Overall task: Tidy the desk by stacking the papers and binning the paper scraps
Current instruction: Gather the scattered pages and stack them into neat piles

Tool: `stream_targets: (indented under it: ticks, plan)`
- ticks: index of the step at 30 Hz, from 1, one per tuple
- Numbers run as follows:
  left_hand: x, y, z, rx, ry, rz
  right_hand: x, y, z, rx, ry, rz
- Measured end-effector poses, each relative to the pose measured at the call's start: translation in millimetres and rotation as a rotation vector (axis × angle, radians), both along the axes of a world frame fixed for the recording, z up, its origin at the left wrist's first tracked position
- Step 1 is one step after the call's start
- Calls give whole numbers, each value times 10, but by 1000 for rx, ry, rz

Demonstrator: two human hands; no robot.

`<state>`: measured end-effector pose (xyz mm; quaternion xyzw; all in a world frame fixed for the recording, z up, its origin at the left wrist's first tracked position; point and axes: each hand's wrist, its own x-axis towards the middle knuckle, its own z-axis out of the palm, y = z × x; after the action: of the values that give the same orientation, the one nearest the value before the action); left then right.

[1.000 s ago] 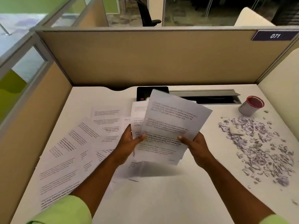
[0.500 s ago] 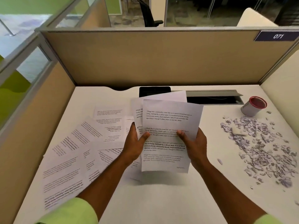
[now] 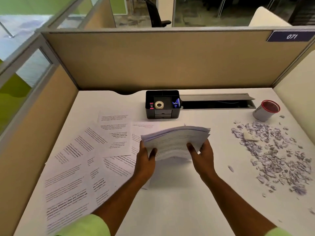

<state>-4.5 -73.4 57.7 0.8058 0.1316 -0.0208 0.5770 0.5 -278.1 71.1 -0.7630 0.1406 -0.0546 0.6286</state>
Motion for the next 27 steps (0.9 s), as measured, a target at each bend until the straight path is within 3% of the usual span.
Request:
stream_targets:
  ticks: [8,14,22,27]
  plan:
    - [-8,-121,158,39,-37,-13,20,30,4,20,-7,-9]
    - [57,-85,247,-91,-110,7,20,-69,55,152,-32,27]
    - [129,-219,322,-124,-140,90,127,19,47,310,-30,-28]
    - [141,-227,248,-143,-73,38,145,22,-1,264,65,-35]
